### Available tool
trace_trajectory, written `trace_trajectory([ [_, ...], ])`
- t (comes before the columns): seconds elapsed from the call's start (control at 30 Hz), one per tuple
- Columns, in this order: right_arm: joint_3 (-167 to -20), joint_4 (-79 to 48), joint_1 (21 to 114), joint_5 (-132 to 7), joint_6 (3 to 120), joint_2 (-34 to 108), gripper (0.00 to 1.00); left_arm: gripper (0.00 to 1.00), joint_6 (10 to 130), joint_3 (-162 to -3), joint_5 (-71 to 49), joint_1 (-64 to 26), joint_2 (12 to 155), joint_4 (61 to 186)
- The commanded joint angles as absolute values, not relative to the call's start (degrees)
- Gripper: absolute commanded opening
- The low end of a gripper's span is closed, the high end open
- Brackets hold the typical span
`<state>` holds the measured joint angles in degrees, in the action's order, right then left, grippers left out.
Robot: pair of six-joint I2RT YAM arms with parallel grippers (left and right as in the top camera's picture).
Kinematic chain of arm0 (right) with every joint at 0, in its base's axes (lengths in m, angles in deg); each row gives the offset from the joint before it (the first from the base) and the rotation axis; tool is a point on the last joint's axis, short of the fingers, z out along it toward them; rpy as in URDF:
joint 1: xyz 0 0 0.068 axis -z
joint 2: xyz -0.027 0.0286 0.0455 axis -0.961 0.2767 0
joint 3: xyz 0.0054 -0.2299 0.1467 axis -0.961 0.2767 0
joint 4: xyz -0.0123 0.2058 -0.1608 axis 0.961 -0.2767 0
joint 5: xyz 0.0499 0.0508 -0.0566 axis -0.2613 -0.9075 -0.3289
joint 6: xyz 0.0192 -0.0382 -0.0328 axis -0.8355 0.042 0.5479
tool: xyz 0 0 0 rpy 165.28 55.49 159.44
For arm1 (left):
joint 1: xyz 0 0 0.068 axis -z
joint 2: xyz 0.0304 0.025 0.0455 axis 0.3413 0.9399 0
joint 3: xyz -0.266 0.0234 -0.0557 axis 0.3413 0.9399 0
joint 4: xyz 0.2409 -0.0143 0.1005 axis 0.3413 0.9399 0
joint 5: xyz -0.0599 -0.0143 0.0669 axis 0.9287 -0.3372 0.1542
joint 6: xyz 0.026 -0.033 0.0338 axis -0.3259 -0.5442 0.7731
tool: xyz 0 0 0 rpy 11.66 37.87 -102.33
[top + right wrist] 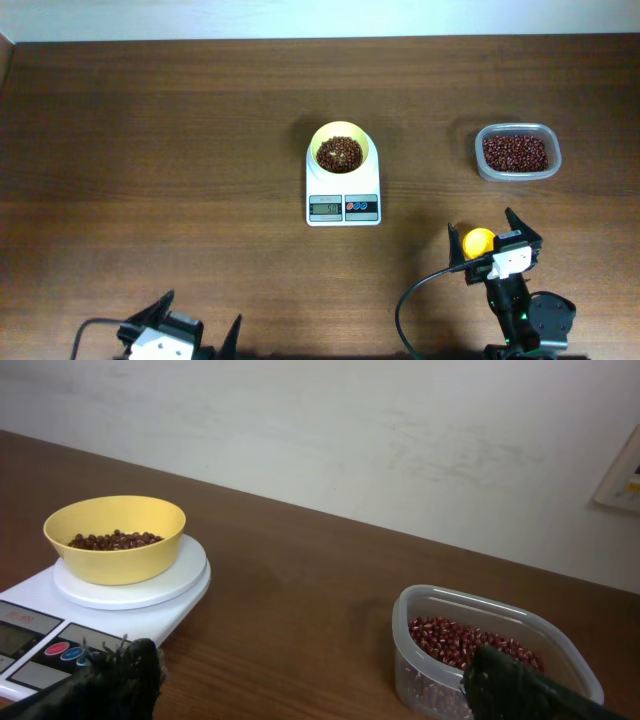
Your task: Scoop item into bowl and weigh 50g on scale
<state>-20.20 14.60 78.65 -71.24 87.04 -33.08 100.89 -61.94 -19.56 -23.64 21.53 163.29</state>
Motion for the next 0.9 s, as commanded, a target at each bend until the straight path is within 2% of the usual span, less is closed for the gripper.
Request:
trace_trajectory([
  [0.0,-19.9,14.2,78.2,-70.7,86.8,-33.6,0.99,0.99,99.8,-61.4,-20.5,-23.9,17.6,163.2],
  [0.17,-19.9,14.2,78.2,-70.7,86.8,-33.6,0.99,0.99,99.8,-61.4,-20.5,-23.9,12.5,163.5],
  [0.43,-19.9,14.2,78.2,-70.7,86.8,-33.6,0.99,0.99,99.1,-60.7,-20.6,-23.9,12.5,161.9],
  [0.6,-19.9,14.2,78.2,-70.7,86.8,-33.6,0.99,0.99,91.6,-52.6,-21.9,-23.9,12.5,154.1],
  [0.87,-19.9,14.2,78.2,-70.7,86.8,-33.6,0.99,0.99,91.6,-34.5,-22.0,-23.9,12.5,129.8],
])
